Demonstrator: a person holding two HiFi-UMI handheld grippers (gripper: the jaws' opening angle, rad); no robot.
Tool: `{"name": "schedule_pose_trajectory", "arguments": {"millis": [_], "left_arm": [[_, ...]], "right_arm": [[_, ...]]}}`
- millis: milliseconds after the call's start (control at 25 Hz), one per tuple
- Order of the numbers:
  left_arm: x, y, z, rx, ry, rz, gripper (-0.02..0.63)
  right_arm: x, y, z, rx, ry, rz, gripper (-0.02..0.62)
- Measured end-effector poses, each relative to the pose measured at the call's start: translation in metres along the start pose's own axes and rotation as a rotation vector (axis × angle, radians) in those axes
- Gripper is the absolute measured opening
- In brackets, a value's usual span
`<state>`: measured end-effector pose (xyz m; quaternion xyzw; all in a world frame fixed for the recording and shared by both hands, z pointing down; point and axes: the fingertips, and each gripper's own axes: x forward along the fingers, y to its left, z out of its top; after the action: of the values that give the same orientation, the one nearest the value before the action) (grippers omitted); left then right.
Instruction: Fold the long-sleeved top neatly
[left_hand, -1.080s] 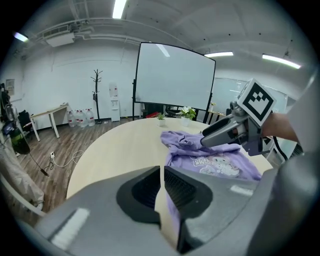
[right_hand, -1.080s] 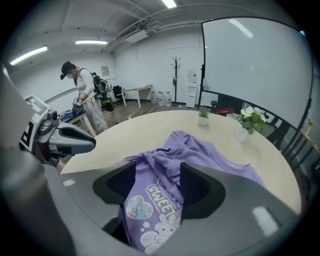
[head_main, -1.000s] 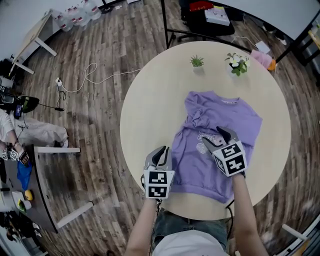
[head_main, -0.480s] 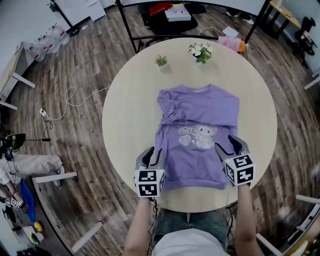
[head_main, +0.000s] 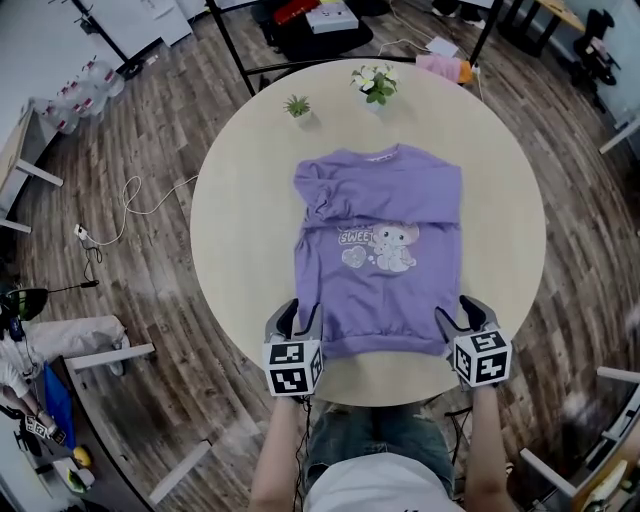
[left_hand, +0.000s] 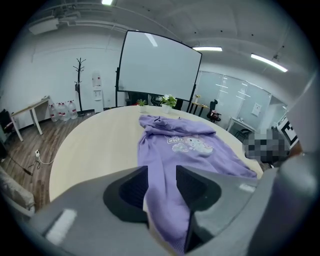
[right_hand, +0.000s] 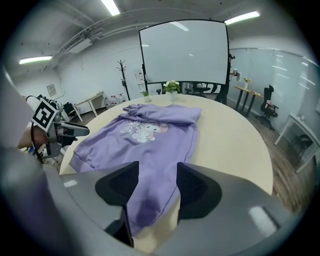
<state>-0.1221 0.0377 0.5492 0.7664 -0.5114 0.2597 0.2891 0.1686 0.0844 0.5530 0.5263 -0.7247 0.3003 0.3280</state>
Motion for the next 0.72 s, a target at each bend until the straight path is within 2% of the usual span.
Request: {"name": "schedule_pose_trajectory", "arguments": {"millis": [480, 720], "left_arm": [[-0.033, -0.009, -0.069, -0.081, 0.065, 0.067, 0.204], [-0.039, -0.007, -0.088, -0.142, 0.074, 0.088, 0.221]], "right_arm": [[-0.013, 0.014, -0.057, 0.056, 0.044, 0.046, 0.264], [-0.015, 0.015, -0.073, 0.135, 0.04, 0.051, 0.262]]}}
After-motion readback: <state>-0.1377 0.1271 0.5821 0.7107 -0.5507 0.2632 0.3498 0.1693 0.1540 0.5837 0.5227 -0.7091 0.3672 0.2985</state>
